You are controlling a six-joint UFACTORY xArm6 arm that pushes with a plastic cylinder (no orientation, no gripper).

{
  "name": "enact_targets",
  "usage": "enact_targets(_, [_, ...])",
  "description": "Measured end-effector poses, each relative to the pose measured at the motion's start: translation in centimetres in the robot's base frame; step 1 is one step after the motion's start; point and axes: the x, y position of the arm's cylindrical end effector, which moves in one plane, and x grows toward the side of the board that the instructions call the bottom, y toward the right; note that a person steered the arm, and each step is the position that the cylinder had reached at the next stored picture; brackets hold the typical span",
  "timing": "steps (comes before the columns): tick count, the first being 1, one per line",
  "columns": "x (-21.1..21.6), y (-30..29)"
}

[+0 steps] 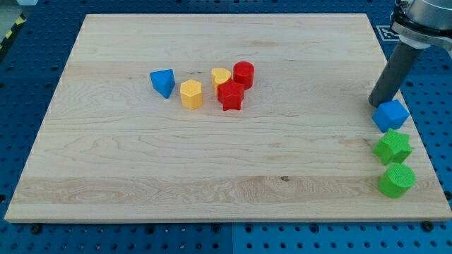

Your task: Slide the blue cube towards left

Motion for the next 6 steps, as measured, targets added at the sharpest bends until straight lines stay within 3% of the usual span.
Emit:
enact_targets(3, [-1.8,5.4])
enact_targets(6, [2.6,4.2])
